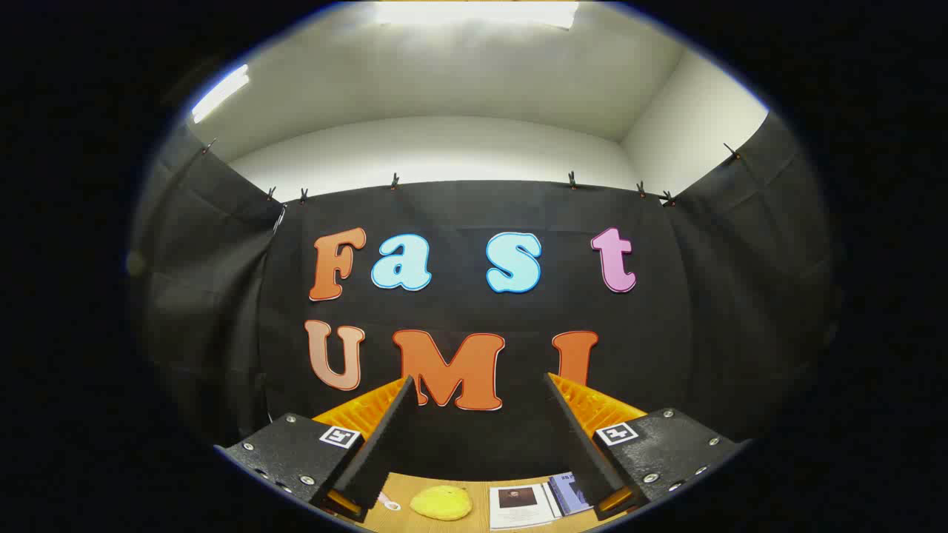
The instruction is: Open the storage box then place both shoes into the box .Put the left shoe in first, then the right shoe, with the right side of both shoes facing outward in a uniform manner.
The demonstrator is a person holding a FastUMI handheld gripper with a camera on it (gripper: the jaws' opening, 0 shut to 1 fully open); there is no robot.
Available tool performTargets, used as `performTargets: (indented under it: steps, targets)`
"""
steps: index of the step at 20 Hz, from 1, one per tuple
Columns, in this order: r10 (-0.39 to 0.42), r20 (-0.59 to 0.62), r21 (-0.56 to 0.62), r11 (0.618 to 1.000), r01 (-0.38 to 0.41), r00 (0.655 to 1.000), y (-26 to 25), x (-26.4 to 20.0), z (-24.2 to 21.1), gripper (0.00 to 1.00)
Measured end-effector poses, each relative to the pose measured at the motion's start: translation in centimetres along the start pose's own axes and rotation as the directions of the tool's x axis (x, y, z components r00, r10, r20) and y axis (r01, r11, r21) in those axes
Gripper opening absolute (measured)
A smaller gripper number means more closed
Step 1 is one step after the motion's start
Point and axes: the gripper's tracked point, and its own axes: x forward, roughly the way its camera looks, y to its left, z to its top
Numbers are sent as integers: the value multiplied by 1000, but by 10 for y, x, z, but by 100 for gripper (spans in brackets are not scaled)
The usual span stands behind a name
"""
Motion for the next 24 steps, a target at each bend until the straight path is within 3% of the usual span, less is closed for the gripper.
performTargets:
  steps: [7,15,21,24]
  targets:
    - [-25,-14,-24,999,25,1000,-1,2,-7,100]
    - [14,-33,9,1000,-13,999,13,5,-17,100]
    - [67,-172,70,996,-56,983,32,7,-61,100]
    - [135,-282,131,986,-101,950,52,2,-98,100]
